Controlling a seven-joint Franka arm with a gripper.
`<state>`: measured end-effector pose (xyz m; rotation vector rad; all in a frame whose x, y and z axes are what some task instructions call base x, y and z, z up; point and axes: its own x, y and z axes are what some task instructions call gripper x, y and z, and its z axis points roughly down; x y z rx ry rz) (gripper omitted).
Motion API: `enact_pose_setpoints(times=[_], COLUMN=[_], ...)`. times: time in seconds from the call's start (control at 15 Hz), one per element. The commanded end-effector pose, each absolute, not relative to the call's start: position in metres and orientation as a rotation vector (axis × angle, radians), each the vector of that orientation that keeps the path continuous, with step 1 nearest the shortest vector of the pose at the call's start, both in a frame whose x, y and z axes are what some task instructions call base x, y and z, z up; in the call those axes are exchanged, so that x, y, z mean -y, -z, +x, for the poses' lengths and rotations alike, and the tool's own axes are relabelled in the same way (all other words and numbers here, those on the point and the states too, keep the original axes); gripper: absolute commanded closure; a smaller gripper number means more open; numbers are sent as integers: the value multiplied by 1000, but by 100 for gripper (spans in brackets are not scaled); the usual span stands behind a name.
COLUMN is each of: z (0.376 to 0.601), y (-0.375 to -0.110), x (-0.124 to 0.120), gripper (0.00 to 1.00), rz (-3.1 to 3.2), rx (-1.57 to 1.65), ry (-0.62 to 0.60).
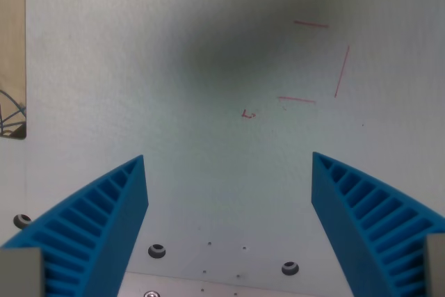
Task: Rotate around base negative x
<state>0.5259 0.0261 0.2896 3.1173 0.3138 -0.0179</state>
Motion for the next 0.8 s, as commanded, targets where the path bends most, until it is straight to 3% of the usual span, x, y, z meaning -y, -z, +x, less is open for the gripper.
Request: enact_pose_setpoints(times=[0.07,0.8], z=[526,526], y=[-291,-291], x=[-26,-26], gripper=[0,0], rz=[3106,2979], rx=[-313,-299], ry=[14,33])
